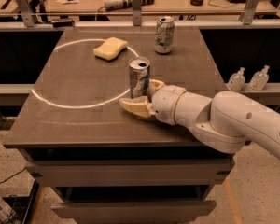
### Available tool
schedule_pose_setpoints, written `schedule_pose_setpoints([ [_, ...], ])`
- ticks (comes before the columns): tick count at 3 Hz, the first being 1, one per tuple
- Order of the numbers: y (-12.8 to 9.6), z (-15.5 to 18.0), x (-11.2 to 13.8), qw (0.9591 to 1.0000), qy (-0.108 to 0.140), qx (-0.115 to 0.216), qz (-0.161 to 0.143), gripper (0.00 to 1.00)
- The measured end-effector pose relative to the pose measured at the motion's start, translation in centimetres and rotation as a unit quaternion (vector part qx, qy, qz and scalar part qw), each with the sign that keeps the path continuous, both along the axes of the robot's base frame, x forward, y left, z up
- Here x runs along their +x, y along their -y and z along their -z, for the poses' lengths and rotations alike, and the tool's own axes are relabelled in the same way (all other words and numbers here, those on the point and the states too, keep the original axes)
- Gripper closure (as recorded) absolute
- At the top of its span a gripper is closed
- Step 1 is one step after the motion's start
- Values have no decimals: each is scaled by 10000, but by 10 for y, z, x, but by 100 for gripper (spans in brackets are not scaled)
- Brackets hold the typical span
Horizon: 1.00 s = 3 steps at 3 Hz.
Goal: Move redbull can near 7up can
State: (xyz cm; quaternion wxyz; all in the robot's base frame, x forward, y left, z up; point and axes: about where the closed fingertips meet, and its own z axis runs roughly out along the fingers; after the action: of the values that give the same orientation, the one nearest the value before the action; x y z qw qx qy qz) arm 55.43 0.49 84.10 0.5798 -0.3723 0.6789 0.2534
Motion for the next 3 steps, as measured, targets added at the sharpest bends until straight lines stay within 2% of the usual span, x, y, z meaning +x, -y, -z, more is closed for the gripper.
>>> schedule_pose_setpoints([
  [2,18,-2,7,9996,-91,-151,232,88],
  [3,37,-4,19,9977,-176,-249,605,100],
])
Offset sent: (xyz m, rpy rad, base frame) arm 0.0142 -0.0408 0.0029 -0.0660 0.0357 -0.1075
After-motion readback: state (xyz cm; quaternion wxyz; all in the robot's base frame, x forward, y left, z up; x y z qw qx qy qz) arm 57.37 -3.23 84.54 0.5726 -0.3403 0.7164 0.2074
